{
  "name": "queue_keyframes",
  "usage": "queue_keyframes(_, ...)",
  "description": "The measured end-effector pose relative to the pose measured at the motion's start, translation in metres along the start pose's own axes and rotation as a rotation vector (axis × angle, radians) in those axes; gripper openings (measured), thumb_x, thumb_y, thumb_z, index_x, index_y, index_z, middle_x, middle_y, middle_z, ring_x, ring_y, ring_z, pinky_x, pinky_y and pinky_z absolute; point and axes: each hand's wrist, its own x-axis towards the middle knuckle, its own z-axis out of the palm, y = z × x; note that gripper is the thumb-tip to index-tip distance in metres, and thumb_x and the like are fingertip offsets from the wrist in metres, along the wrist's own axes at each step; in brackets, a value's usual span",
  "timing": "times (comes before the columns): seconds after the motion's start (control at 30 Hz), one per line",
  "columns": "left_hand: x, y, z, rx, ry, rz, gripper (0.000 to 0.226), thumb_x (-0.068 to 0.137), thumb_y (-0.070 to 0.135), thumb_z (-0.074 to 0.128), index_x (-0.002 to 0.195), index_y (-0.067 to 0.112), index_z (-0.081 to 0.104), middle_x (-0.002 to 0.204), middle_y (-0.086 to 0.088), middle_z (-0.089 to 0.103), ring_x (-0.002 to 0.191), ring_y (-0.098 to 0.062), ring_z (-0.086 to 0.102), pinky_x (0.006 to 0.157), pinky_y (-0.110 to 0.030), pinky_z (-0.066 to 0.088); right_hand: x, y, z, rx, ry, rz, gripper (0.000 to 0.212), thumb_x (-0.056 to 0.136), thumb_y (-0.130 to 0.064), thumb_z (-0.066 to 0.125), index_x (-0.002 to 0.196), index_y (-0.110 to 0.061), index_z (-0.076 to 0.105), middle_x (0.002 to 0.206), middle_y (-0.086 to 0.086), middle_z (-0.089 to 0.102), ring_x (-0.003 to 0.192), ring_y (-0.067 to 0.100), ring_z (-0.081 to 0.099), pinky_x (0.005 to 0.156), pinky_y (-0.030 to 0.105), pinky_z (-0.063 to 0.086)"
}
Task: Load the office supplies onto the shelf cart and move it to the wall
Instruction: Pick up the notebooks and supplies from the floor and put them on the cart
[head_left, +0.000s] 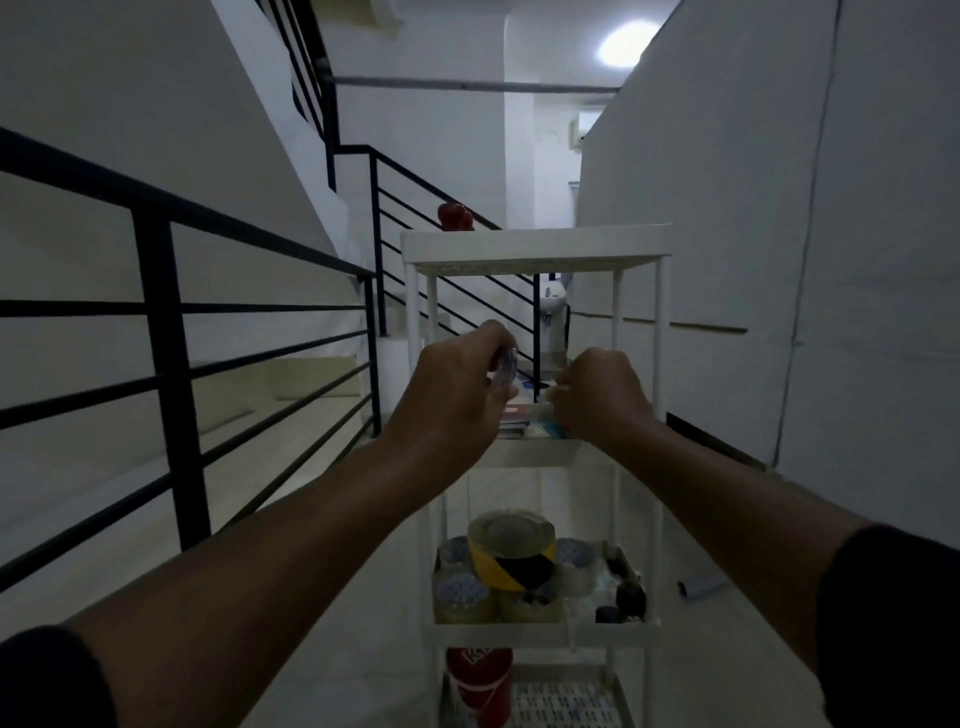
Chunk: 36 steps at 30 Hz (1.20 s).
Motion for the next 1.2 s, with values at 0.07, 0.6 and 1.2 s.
queue_keyframes(0.07,0.004,-0.008,0.002,-0.003,-0.009,0.003,0.022,0.085,0.008,0.069,0.104,0.011,0.061,0.099,0.001,0.064,0.087,-0.001,0.058,0.075,-0.004,0.049,0.02,-0.003,0.02,-0.091,-0.052,0.021,0.016,0.086,-0.018,0.058,0.089,-0.003,0.064,0.085,0.012,0.062,0.085,0.032,0.064,0.067,0.035,0.049)
queue_keyframes(0.6,0.019,-0.041,0.056,0.013,-0.102,0.036,0.023,0.082,0.007,0.071,0.103,0.012,0.064,0.099,-0.004,0.069,0.094,-0.016,0.066,0.08,-0.038,0.058,0.033,0.016,0.026,-0.357,-0.035,-0.102,0.018,0.086,-0.032,0.057,0.079,-0.016,0.062,0.089,0.008,0.064,0.095,0.026,0.053,0.08,0.039,0.048)
queue_keyframes(1.2,0.07,-0.075,0.136,0.427,-0.393,0.126,0.032,0.079,0.014,0.076,0.109,0.015,0.066,0.102,-0.008,0.072,0.092,-0.02,0.068,0.081,-0.037,0.056,0.018,0.042,-0.06,0.087,0.148,-0.255,0.024,0.082,-0.018,0.062,0.105,-0.015,0.072,0.104,0.003,0.069,0.091,0.013,0.063,0.083,0.031,0.056)
